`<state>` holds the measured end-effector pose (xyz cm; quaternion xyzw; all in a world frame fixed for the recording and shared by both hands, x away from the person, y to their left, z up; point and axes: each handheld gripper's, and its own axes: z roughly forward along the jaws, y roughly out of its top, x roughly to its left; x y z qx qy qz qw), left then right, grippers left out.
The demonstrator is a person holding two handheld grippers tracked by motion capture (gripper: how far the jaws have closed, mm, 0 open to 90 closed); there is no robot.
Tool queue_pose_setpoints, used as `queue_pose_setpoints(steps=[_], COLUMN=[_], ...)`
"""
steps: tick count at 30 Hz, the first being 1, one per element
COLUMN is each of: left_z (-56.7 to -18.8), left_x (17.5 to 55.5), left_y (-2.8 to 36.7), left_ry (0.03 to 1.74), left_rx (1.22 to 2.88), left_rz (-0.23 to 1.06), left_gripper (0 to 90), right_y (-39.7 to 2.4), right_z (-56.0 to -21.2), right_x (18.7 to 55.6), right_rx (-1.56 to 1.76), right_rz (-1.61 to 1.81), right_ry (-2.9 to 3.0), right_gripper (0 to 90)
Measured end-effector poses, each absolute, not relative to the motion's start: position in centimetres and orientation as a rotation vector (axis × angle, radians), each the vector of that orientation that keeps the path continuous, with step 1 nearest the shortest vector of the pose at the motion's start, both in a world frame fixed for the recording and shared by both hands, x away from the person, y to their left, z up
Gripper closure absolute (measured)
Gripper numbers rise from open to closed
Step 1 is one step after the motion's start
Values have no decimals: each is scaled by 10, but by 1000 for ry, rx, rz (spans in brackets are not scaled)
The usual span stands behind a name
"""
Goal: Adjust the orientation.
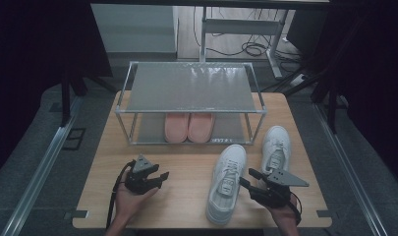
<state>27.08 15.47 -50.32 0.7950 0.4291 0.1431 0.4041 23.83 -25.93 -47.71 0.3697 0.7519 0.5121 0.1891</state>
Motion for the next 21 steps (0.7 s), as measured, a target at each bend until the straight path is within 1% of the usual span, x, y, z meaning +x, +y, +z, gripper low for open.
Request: queue_pose_setpoints(steps=[7, 12, 16, 21], left_z=[-505, -506, -504, -505], left_x=[273, 272, 271, 272], left_y=[163, 168, 175, 179], left_ry=[1103, 1117, 1129, 1142], left_rx=[2003, 1999, 1983, 1983], left_rz=[354, 350, 353, 347], left_gripper=[485, 481, 480, 479], right_y=[-259, -259, -259, -259], right_z=[-472, -470, -469, -464], right_x=[235, 233, 230, 226], right_rx=[1022, 1029, 1030, 1031], right_rz=[1452, 1456, 1464, 1481], right_ry=[2101, 2103, 2110, 2116], right_gripper=[508, 534, 558, 618])
